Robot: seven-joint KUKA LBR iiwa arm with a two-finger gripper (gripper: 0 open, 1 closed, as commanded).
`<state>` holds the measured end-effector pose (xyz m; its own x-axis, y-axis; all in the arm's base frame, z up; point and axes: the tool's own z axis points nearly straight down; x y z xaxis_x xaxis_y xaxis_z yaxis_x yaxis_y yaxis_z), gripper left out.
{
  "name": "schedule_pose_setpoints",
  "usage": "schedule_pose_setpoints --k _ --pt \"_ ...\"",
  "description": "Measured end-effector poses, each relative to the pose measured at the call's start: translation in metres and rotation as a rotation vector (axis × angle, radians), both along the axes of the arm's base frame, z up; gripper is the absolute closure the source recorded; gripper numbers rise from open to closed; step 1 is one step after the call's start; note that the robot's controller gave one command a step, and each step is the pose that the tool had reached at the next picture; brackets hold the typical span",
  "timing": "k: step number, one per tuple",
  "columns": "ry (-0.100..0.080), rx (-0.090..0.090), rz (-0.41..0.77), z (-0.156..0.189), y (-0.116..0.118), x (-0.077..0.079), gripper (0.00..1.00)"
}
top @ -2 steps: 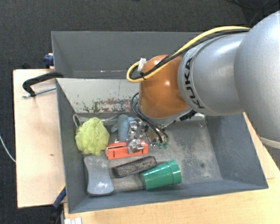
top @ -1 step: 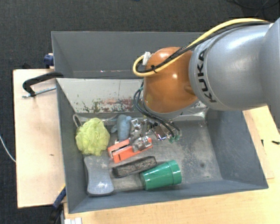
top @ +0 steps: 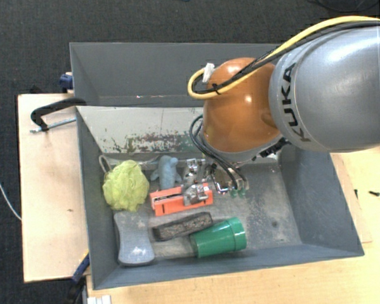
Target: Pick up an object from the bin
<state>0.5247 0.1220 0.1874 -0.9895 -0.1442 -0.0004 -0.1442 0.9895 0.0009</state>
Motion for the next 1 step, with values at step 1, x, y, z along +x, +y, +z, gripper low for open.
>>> schedule_pose_setpoints --k 1 --pt "-0.001 0.002 -0.188 0.0317 -0.0114 0.0061 1.0"
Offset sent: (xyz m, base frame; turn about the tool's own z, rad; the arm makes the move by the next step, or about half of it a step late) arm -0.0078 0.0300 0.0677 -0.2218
